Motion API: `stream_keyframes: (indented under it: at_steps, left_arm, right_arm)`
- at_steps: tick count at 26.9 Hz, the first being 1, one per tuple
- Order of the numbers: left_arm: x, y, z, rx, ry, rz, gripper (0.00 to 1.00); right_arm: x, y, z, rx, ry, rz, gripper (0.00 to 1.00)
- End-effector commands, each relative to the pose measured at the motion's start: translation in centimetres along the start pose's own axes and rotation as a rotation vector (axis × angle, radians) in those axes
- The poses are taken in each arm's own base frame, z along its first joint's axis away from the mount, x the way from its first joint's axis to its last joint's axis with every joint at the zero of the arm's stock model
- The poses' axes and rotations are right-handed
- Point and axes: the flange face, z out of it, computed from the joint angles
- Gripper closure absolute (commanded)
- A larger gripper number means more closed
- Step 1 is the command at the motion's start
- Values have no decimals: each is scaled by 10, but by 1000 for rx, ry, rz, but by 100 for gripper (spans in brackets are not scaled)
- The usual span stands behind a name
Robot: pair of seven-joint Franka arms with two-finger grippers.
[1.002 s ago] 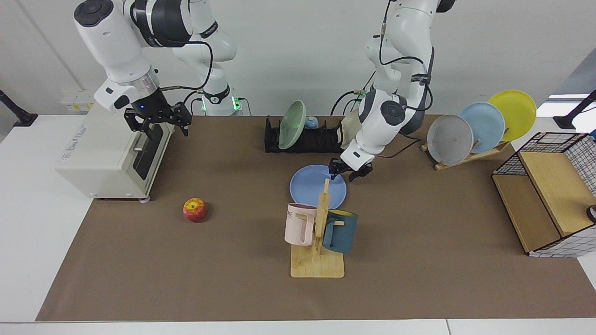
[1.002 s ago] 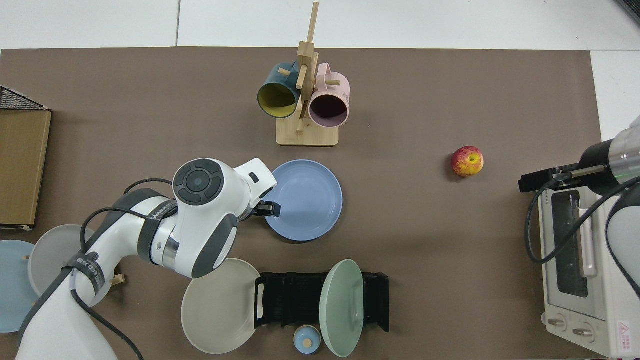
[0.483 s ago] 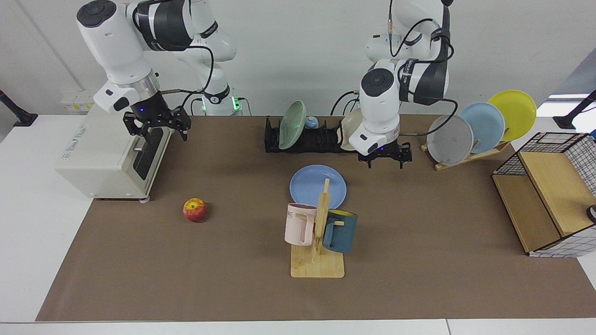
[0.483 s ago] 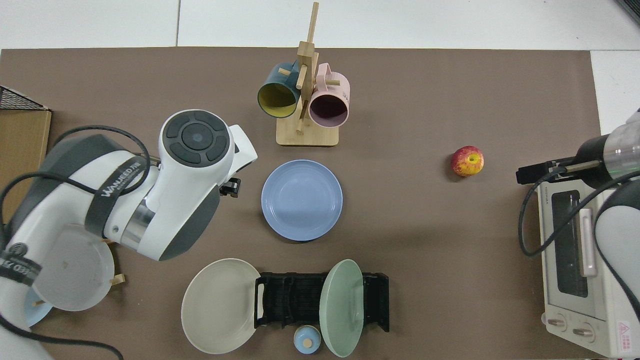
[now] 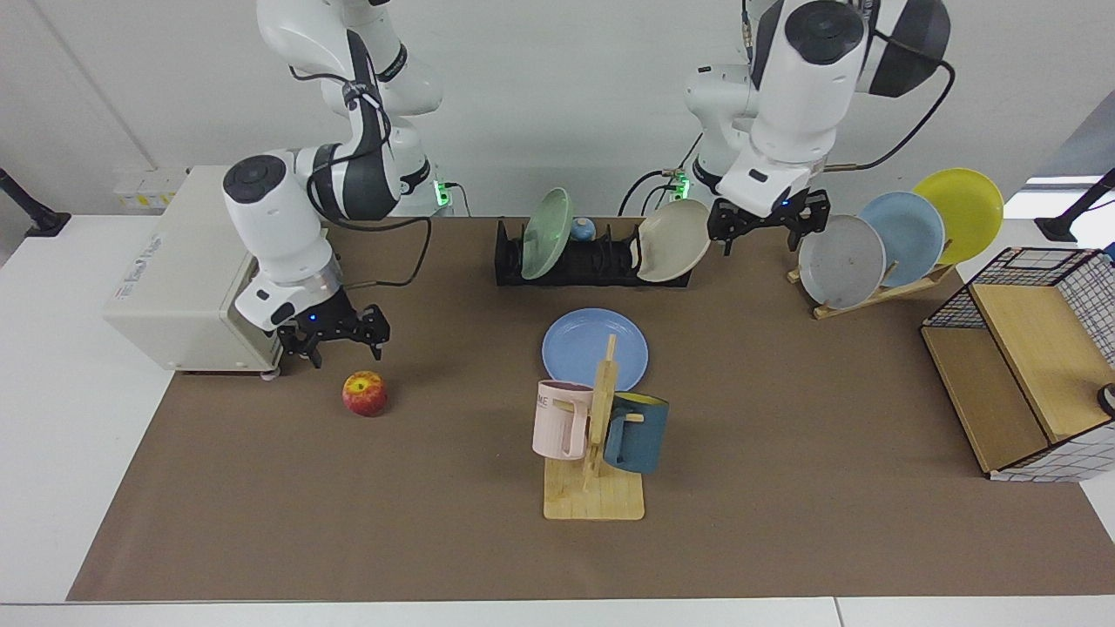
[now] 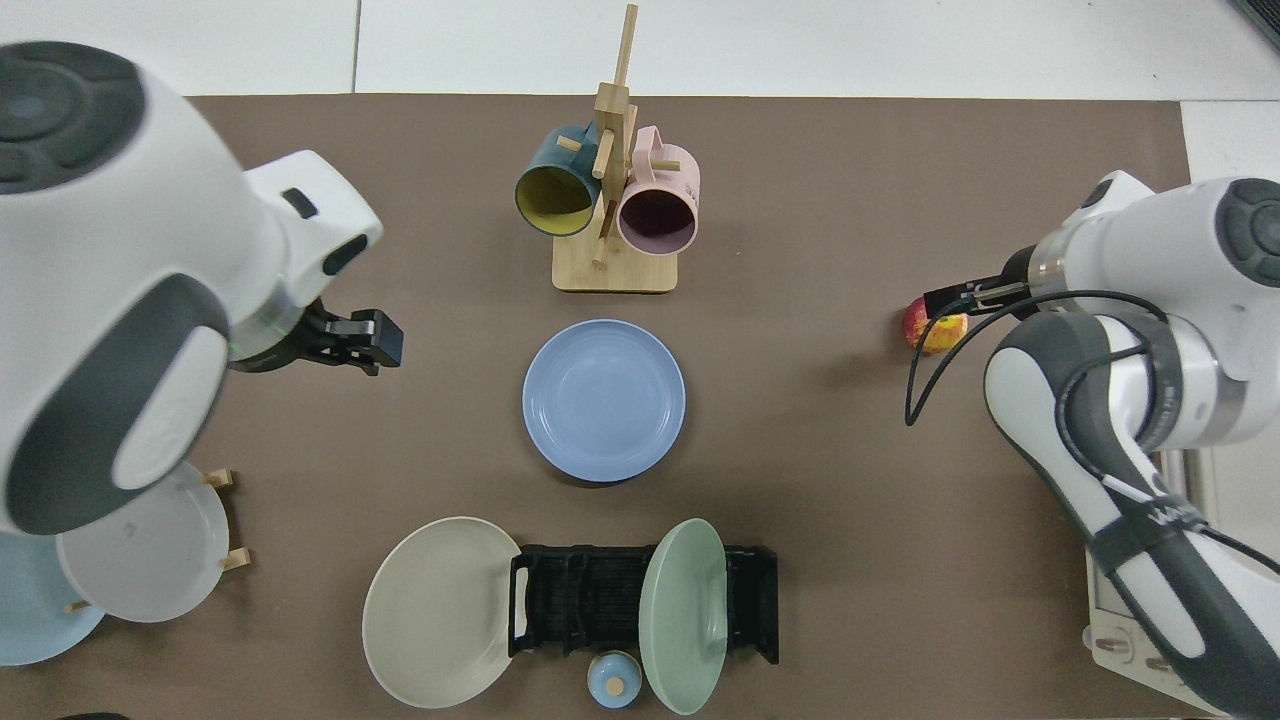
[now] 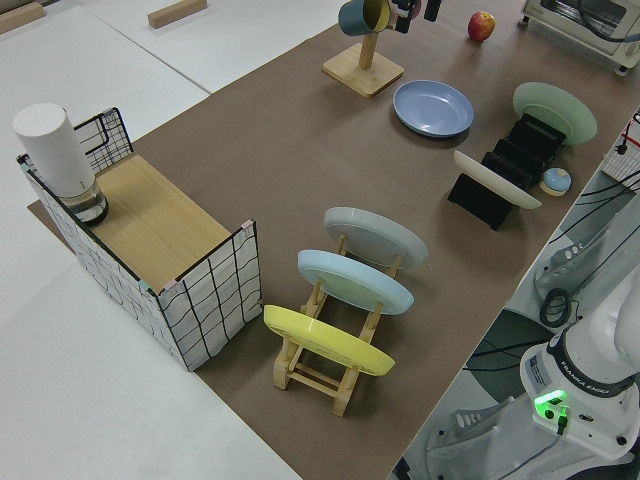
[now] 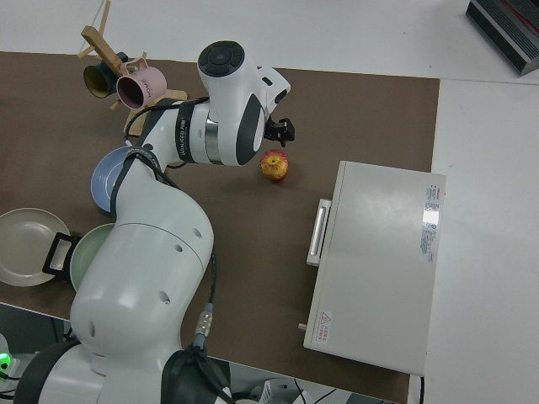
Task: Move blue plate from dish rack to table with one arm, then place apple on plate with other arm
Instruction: 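Release the plate and withdraw the left gripper while the right gripper grasps the apple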
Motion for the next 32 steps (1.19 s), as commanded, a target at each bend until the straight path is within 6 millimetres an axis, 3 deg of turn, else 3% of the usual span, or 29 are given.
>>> stream_keyframes:
  at_steps: [1,3,7,15,18,26,28,29,32]
  left_arm:
    - [-5,-37,-16,-77,-1,-49,0]
    - [-6,-38,-15,-81,4,-33,0]
    - [-10,-42,-8,-75,-9,-26,0]
    - [-54,-72,28,-38,18,-29,0]
    - [-52,-81,21,-42,36,12,0]
    - [-17,-134,0,-72,13,36,0]
    - [-12,-137,-6,-74,14,39,0]
    - [-11,-135,-7,-74,17,46,0]
    - [-11,-131,-8,-74,30,55,0]
  right_arm:
    - [13,-4,43,-17,19,-33,0]
    - [13,2,59,-22,19,-68,0]
    - [12,7,67,-25,12,-98,0]
    - [7,15,86,-16,-21,-76,0]
    - [2,14,90,-7,-32,-68,0]
    - [-5,14,96,-3,-48,-68,0]
    - [-5,14,97,-3,-50,-71,1]
    - [-5,14,97,-4,-50,-75,9]
    - [-5,14,98,-4,-52,-78,84]
